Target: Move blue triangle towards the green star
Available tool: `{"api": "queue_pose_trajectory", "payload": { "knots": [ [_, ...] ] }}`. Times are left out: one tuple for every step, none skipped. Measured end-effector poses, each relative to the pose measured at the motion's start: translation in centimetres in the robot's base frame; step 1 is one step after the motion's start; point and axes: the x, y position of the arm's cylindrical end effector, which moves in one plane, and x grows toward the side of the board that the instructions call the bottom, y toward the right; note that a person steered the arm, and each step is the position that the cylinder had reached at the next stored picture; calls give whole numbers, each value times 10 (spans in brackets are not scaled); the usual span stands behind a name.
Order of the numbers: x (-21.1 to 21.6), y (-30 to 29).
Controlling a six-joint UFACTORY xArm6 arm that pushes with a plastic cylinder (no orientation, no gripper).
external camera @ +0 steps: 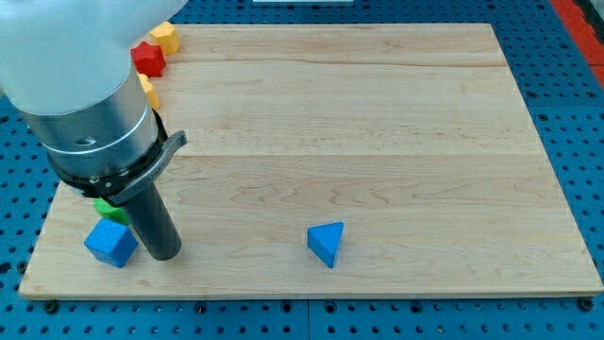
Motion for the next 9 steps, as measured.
{"api": "queue_pose_trajectory", "payload": {
  "knots": [
    [0, -18],
    [0, -29],
    [0, -38],
    [1, -4],
    [1, 72],
    [45, 86],
    [44, 161],
    [32, 204],
    [-12, 193]
  ]
}}
